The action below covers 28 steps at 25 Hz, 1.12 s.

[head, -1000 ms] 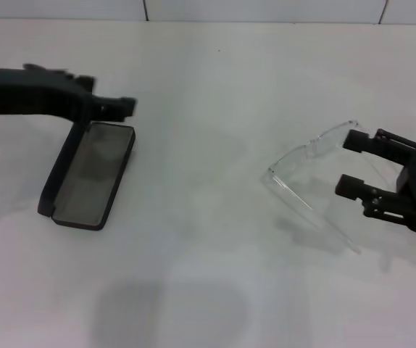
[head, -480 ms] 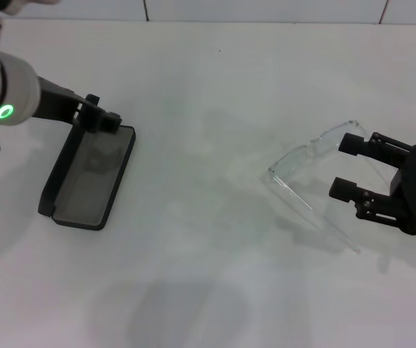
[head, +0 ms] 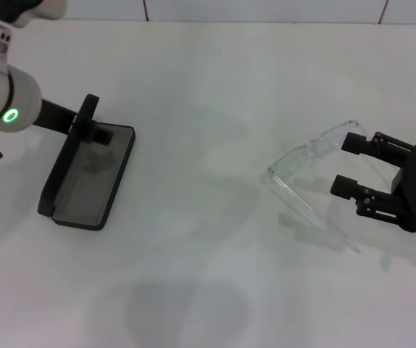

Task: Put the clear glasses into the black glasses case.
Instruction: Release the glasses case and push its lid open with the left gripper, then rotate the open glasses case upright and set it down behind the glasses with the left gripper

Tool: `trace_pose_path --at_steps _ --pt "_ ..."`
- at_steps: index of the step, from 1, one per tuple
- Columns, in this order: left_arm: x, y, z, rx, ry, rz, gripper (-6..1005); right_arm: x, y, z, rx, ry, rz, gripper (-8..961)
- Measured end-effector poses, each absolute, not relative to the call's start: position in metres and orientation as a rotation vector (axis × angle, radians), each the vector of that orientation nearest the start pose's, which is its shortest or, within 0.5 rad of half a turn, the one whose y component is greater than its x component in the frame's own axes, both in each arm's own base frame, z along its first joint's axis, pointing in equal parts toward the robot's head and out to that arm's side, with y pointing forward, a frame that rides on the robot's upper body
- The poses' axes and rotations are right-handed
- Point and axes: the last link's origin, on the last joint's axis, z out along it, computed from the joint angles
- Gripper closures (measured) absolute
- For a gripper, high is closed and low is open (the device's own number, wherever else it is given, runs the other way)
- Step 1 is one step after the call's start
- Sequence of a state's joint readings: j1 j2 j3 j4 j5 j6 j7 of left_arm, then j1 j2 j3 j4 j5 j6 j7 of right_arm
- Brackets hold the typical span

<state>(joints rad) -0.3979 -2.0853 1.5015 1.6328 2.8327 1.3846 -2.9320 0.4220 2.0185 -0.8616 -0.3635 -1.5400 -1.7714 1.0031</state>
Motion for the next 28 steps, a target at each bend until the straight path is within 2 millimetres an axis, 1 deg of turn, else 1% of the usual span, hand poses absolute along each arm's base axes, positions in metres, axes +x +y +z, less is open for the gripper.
trace_pose_path --at_steps 5,11,14,19,26,28 --pt "-0.2 0.351 0.035 -2.119 -1.055 0.348 253 0.264 0.278 0.0 -2.581 0.39 1.221 205" --pt "-0.211 0.351 0.031 -2.121 -1.087 0.405 257 0.265 0.279 -0.001 -2.58 0.394 1.215 205" --pt "-0.212 0.351 0.03 -2.129 -1.08 0.427 259 0.265 0.279 -0.001 -2.579 0.395 1.211 206" --pt "-0.212 0.35 0.03 -2.145 -1.051 0.438 486 0.266 0.278 -0.002 -2.577 0.409 1.213 206" --pt "-0.212 0.348 0.028 -2.163 -1.034 0.452 695 0.267 0.278 -0.002 -2.571 0.414 1.214 205" --pt "-0.211 0.347 0.028 -2.171 -1.022 0.453 715 0.267 0.277 -0.002 -2.569 0.416 1.215 205"
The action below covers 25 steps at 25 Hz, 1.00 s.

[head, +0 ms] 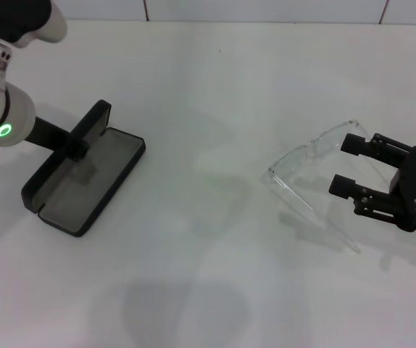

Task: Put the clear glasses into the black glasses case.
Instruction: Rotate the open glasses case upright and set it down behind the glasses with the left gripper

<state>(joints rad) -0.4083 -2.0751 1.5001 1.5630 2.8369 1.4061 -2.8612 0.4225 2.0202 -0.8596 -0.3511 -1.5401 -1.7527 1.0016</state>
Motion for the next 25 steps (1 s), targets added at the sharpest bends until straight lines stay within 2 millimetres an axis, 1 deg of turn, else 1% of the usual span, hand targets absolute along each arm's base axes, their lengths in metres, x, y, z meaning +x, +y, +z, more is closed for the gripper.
trace_pose_path --at_steps 3,6,11,15,18,21,25 --pt "-0.209 0.347 0.028 -2.177 -1.01 0.451 746 0.268 0.276 -0.002 -2.565 0.418 1.218 205" --pt "-0.203 0.346 0.031 -2.189 -0.974 0.435 747 0.268 0.276 -0.001 -2.565 0.419 1.221 206" --pt "-0.183 0.342 0.036 -2.222 -0.847 0.394 764 0.268 0.275 -0.001 -2.564 0.42 1.226 206" --pt "-0.168 0.339 0.033 -2.263 -0.739 0.387 777 0.267 0.272 0.0 -2.568 0.408 1.244 206" --pt "-0.159 0.339 0.027 -2.302 -0.652 0.399 784 0.266 0.267 0.002 -2.577 0.358 1.267 206" --pt "-0.146 0.342 0.017 -2.356 -0.486 0.411 784 0.261 0.257 0.002 -2.622 0.259 1.313 205" --pt "-0.13 0.349 0.003 -2.401 -0.235 0.414 785 0.251 0.238 0.005 -2.728 0.122 1.434 205"
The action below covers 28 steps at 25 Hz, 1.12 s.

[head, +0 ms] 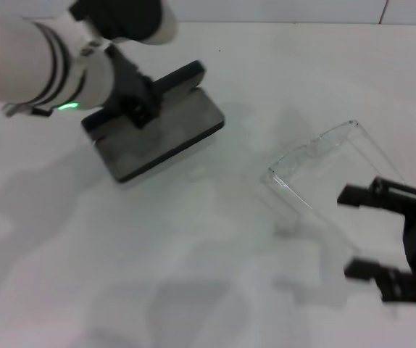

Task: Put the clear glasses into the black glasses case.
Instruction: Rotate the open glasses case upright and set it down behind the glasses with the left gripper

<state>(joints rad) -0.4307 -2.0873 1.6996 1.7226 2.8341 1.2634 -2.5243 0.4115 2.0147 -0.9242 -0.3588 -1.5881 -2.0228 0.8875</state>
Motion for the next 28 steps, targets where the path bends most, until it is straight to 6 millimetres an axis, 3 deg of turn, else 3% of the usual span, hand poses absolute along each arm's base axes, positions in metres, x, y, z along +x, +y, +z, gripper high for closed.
trace_pose_path --at_steps 8,14,21,28 --pt "-0.119 0.36 -0.034 -2.467 0.173 0.506 786 0.248 0.223 0.006 -2.811 0.087 1.506 206" --pt "-0.116 0.352 -0.06 -2.51 0.387 0.57 787 0.252 0.221 0.005 -2.795 0.123 1.493 206" --pt "-0.107 0.343 -0.072 -2.581 0.46 0.554 788 0.255 0.219 0.005 -2.784 0.145 1.489 205" --pt "-0.109 0.345 -0.075 -2.577 0.452 0.536 789 0.256 0.218 0.005 -2.779 0.153 1.489 205"
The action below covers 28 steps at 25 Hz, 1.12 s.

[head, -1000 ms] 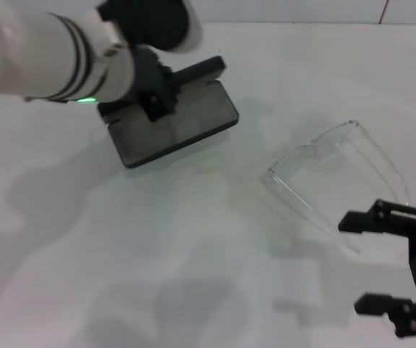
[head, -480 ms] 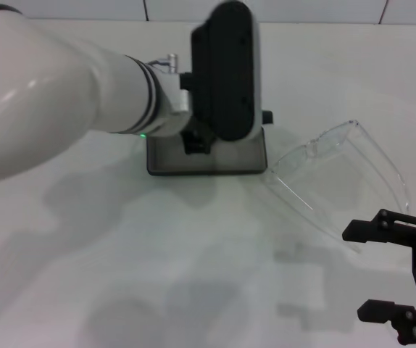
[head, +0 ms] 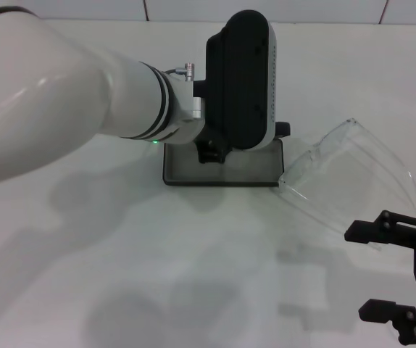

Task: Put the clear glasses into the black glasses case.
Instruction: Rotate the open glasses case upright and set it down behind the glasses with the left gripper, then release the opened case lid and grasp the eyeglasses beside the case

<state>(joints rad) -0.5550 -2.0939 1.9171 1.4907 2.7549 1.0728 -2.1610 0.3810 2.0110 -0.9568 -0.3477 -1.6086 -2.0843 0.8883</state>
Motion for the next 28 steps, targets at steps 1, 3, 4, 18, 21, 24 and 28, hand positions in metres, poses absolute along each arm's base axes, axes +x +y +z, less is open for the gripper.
trace_pose_path --at_steps 1,3,4,18,21,24,28 --pt "-0.109 0.346 -0.075 -2.573 0.449 0.53 789 0.256 0.218 0.005 -2.776 0.159 1.49 205" --pt "-0.11 0.347 -0.075 -2.568 0.449 0.527 790 0.257 0.217 0.005 -2.77 0.165 1.492 205" --pt "-0.111 0.347 -0.075 -2.564 0.451 0.533 790 0.257 0.217 0.005 -2.766 0.168 1.493 206" --pt "-0.11 0.347 -0.07 -2.495 0.493 0.525 642 0.261 0.219 0.002 -2.754 0.204 1.448 207" --pt "-0.102 0.342 -0.064 -2.485 0.502 0.489 577 0.264 0.222 0.002 -2.747 0.229 1.412 209" --pt "-0.092 0.333 -0.055 -2.483 0.491 0.438 511 0.271 0.229 0.009 -2.734 0.284 1.352 211" --pt "-0.081 0.32 -0.044 -2.538 0.383 0.287 516 0.279 0.247 0.034 -2.778 0.382 1.212 213"
